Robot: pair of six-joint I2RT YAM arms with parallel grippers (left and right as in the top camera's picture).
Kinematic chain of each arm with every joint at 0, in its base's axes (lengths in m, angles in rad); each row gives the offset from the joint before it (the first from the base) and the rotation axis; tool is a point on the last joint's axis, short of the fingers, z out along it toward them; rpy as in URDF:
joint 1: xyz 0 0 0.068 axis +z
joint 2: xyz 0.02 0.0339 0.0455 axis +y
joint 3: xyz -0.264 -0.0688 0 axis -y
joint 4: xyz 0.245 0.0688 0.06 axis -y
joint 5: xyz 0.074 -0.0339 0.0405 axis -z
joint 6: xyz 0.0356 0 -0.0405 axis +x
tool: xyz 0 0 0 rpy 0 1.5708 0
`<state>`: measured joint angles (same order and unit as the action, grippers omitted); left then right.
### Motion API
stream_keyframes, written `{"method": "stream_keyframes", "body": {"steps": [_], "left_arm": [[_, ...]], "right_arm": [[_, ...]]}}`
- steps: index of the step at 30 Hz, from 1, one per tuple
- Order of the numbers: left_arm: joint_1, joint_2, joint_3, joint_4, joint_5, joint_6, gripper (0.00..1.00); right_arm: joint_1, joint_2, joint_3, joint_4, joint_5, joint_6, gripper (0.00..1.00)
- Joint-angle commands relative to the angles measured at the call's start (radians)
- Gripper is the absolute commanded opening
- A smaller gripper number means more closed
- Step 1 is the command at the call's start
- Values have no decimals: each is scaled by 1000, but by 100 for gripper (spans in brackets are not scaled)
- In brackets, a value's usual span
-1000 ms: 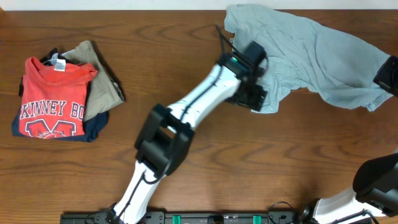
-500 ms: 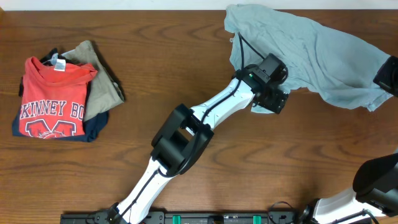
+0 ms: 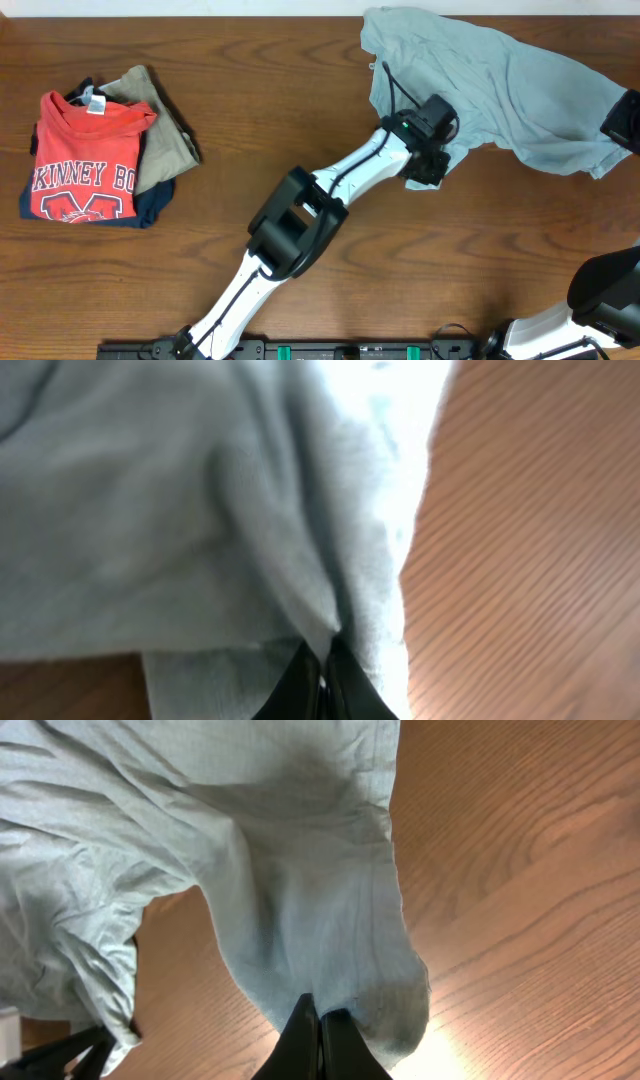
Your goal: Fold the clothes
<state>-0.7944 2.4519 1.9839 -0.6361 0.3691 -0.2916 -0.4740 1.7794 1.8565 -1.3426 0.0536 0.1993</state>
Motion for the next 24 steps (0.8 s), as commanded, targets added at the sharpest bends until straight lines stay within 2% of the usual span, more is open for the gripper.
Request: {"method": "stream_keyframes", "body": {"steps": [1, 9, 15, 18, 21, 24], "left_arm": [[87, -2, -2, -91, -22, -21, 6], [315, -116, -2, -388, -21, -1, 6], [492, -186, -3, -575, -16, 96, 6], [558, -205, -3, -667, 47, 147, 6], [604, -208, -3, -797, 134, 204, 6], [622, -208, -3, -937, 151, 290, 6]], "right_arm": [[5, 3, -6, -1, 11, -14, 1], [3, 3, -49, -23, 77, 3, 1], [-14, 3, -185, -31, 133, 65, 1], [-28, 3, -257, -31, 153, 98, 1], [-41, 3, -320, -28, 153, 108, 1], [-47, 3, -357, -32, 153, 111, 1]]}}
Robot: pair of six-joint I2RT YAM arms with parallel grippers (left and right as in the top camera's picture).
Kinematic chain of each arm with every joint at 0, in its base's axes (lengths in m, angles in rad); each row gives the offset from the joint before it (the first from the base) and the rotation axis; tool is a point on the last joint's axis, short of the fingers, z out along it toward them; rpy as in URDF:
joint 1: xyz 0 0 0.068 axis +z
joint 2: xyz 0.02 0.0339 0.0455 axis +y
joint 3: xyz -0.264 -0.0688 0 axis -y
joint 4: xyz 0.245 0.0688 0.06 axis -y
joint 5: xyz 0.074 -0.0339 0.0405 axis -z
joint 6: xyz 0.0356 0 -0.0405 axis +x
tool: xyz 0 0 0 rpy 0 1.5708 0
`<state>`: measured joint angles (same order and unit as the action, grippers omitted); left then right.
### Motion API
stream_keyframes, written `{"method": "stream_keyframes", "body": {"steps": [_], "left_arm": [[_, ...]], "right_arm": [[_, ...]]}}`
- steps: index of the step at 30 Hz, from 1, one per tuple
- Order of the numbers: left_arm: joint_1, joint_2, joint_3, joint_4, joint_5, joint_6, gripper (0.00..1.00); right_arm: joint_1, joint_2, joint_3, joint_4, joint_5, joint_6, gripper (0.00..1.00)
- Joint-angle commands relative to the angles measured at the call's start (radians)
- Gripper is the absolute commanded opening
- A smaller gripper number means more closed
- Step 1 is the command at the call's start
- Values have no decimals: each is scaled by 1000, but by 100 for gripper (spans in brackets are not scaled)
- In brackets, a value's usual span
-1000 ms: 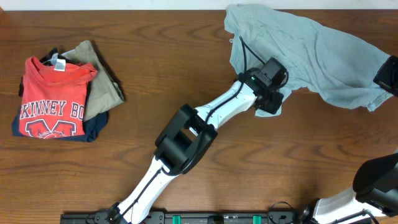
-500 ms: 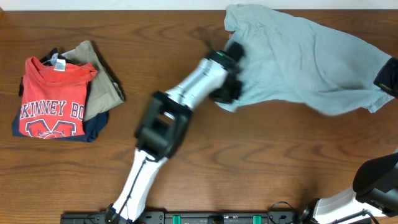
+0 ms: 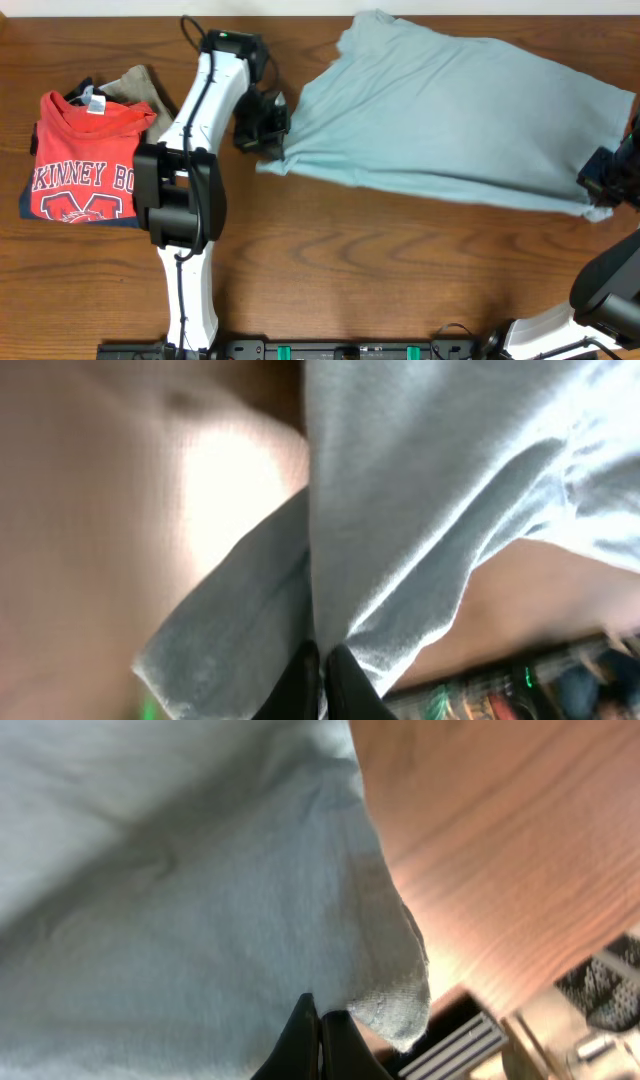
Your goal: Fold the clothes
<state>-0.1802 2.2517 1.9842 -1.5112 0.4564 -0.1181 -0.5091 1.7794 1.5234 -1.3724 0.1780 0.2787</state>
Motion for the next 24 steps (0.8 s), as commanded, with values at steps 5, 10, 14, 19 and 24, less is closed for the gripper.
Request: {"method": "stream_keyframes", "body": {"steps": [5, 10, 14, 19, 24], "left_arm": [[10, -23, -10, -179, 38, 192, 6], [23, -92, -27, -179, 22, 183, 6], [38, -180, -68, -179, 22, 170, 6], [52, -341, -192, -132, 22, 135, 6], [72, -544, -400, -17, 22, 31, 6]], "right_arm": [[-14, 3, -59, -16, 29, 37, 1], [-14, 3, -66, -37, 28, 39, 1], [-14, -4, -75, -42, 27, 51, 1], [-14, -32, -118, -30, 22, 60, 1], [-16, -100, -202, 13, 21, 78, 1]]}}
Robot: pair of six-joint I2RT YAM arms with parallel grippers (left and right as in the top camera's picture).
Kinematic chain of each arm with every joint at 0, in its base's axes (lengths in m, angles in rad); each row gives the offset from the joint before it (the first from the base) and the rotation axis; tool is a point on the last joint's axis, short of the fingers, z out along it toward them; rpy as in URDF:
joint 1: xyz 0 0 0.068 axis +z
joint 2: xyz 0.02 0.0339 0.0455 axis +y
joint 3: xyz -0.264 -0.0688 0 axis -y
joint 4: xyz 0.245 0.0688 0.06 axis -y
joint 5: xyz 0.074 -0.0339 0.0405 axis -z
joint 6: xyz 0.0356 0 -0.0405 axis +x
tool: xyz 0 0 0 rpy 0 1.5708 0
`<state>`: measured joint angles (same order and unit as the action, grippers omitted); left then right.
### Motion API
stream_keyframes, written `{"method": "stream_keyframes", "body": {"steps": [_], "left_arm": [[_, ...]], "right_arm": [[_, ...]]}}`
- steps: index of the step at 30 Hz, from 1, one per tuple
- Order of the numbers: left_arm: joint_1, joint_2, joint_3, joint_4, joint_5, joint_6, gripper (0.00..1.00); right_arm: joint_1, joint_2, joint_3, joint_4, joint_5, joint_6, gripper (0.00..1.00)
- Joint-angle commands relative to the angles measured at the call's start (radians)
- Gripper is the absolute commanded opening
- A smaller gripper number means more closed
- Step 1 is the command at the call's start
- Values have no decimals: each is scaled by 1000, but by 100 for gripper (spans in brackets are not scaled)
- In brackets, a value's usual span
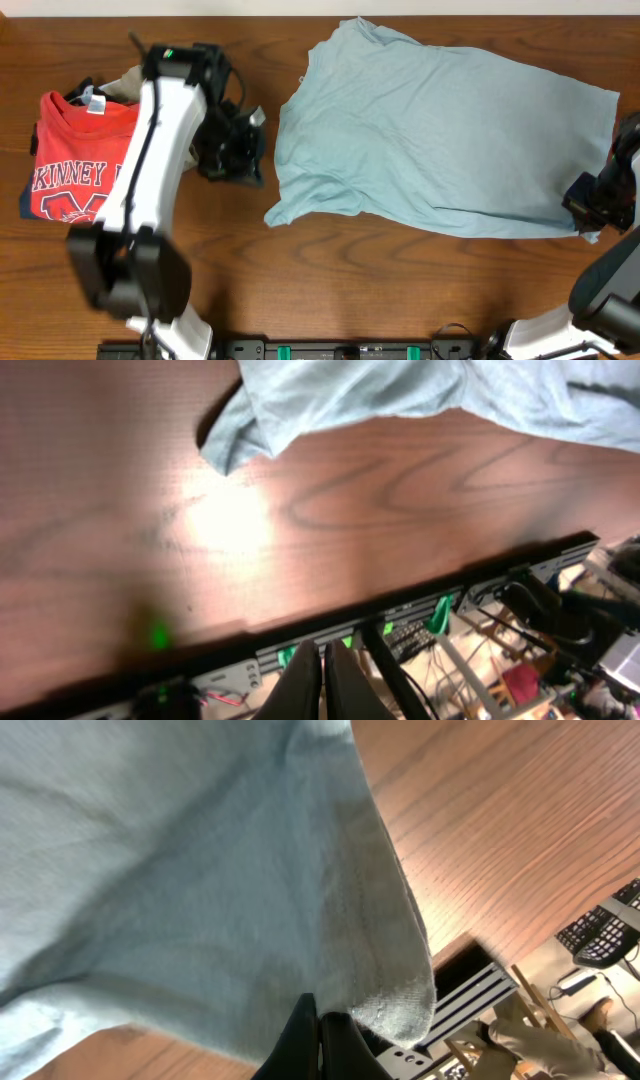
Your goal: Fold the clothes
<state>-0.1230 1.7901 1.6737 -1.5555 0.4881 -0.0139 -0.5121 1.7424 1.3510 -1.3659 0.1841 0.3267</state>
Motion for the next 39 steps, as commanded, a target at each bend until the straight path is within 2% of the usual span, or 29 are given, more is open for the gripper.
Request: {"method": "stream_keyframes", "body": {"steps": [1, 8, 9, 11, 12, 15, 24, 33, 39], "left_arm": [[16, -121, -132, 54, -10, -93, 6], [0, -304, -402, 317, -9, -149, 6], [-8, -304, -428, 360, -9, -149, 10], [-26, -297, -480, 460, -10, -149, 42], [-36, -291, -503, 505, -10, -148, 52], [-65, -269, -578, 644, -10, -149, 66], [-78, -110, -647, 837, -28, -149, 70], [-103, 95, -647, 916, -24, -169, 73], [-173, 111, -647, 917, -1, -187, 73]], "right_arm": [[-16, -81, -48, 17, 15, 34, 1], [-19, -160, -104, 75, -18, 32, 1], [-17, -161, -104, 76, -20, 32, 1], [-17, -160, -104, 76, -20, 32, 1], [-17, -160, -104, 74, -20, 32, 1], [-17, -160, -104, 73, -20, 31, 2], [-17, -160, -104, 75, -20, 32, 4], [-17, -160, -104, 77, -20, 32, 4], [-17, -160, -104, 85, -20, 32, 4]]}}
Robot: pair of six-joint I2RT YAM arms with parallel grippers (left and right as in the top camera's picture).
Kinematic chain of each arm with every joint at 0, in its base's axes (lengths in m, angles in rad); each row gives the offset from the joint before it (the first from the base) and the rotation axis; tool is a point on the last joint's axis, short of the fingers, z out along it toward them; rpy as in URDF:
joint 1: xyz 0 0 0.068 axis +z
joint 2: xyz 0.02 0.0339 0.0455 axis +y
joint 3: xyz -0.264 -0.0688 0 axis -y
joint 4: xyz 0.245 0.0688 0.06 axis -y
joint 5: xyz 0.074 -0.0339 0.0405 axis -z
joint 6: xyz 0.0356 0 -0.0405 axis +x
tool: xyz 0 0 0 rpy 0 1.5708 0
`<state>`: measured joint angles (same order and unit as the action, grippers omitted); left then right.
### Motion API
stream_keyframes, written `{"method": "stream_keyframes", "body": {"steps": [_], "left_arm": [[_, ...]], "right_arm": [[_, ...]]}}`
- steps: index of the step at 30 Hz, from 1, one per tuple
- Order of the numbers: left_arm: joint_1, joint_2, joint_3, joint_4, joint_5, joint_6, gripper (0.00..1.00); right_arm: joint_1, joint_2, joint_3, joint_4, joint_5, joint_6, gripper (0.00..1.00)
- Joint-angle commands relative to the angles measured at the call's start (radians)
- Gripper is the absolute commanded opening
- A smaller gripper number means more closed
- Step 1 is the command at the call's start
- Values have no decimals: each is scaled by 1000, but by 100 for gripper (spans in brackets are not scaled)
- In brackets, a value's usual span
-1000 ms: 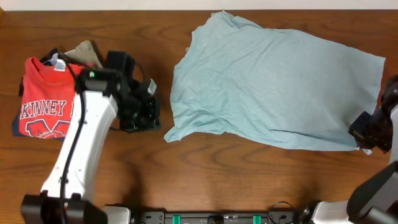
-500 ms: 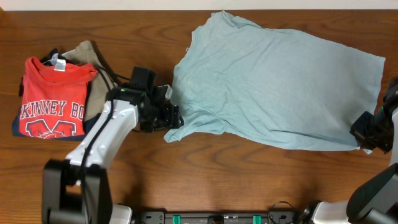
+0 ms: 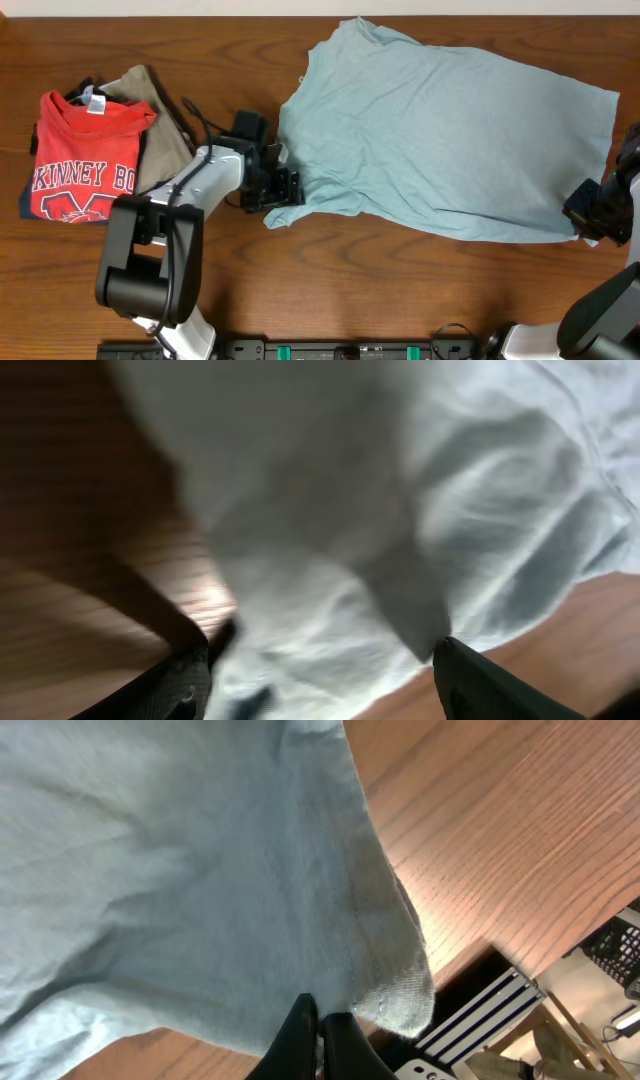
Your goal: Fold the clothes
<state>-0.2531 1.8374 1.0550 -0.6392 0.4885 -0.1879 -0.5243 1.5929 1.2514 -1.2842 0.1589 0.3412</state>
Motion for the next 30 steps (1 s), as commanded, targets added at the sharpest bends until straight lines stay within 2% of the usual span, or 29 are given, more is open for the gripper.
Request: {"method": "stream_keyframes", "body": {"steps": [1, 3, 5, 7, 14, 22, 30], "left_arm": [[-58, 63, -29, 2, 2, -13, 71], [-84, 63, -29, 2, -3, -13, 61], [-101, 63, -28, 7, -3, -13, 37], [-103, 63, -28, 8, -20, -13, 7], [8, -24, -19, -169, -92, -35, 6], [166, -303, -19, -399, -96, -64, 7], [152, -470, -19, -522, -18, -103, 6]], "right_arm": [[-5, -11, -5, 5, 5, 17, 4], [-5, -11, -5, 6, 5, 17, 4], [-5, -11, -5, 5, 5, 17, 4], [-5, -11, -5, 6, 5, 17, 4], [-5, -11, -5, 9, 8, 10, 4], [-6, -11, -5, 9, 10, 10, 4], [-6, -11, -5, -2, 10, 10, 3]]}}
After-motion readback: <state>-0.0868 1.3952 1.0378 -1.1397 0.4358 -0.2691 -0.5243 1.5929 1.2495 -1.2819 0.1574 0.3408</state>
